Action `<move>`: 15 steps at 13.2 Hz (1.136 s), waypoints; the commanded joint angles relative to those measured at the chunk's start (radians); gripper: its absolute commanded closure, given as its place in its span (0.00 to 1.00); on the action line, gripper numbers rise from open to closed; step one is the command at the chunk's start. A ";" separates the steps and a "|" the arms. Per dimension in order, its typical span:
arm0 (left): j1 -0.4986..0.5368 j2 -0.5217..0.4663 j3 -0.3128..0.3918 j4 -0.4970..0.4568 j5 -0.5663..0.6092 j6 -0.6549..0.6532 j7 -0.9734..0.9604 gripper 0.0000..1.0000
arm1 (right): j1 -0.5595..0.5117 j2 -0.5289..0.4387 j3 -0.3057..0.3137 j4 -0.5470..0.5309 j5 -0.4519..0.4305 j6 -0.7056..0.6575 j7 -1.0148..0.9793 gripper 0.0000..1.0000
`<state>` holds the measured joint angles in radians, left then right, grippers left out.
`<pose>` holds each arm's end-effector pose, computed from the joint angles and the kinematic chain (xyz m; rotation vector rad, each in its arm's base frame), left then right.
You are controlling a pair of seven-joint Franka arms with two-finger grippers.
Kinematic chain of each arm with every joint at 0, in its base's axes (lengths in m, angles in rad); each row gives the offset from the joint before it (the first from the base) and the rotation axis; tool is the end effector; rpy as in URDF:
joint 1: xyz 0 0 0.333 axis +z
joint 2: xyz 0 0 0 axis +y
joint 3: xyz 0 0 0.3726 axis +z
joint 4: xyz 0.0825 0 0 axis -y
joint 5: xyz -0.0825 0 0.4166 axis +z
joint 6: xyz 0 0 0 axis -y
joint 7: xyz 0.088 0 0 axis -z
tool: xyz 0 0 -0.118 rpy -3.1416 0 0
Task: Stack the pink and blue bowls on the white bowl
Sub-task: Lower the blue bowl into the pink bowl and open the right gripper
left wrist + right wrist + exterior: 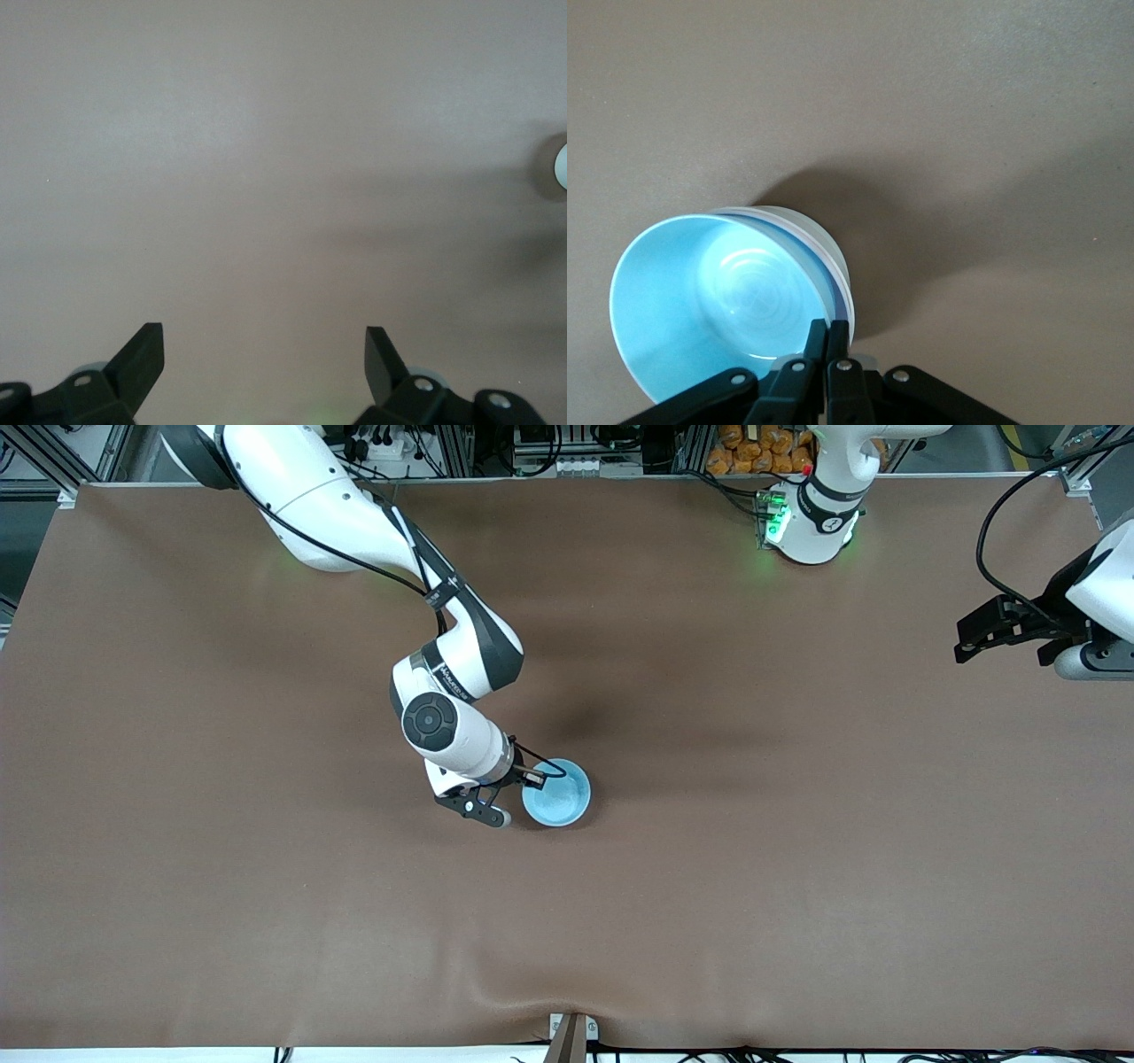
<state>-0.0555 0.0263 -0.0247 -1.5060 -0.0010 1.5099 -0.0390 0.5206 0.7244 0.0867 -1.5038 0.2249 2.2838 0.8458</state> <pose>0.5888 -0.0472 0.6818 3.1404 -0.0648 -0.0353 0.6470 0.4428 0.2578 -2.8679 0.5885 0.1643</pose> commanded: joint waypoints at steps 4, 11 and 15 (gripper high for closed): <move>0.011 -0.017 -0.001 -0.023 -0.019 0.023 0.027 0.00 | 0.010 0.023 -0.012 0.014 -0.042 0.003 0.027 0.90; 0.013 -0.014 0.000 -0.022 -0.016 0.024 0.025 0.00 | -0.031 -0.011 -0.010 0.063 -0.036 -0.084 0.015 0.00; 0.025 -0.022 0.003 -0.023 -0.011 0.020 0.024 0.00 | -0.091 -0.017 -0.012 0.271 -0.041 -0.364 0.013 0.00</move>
<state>-0.0466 0.0263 -0.0220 -1.5188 -0.0010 1.5268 -0.0390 0.4792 0.7153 0.0652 -1.3238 0.1948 2.0381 0.8528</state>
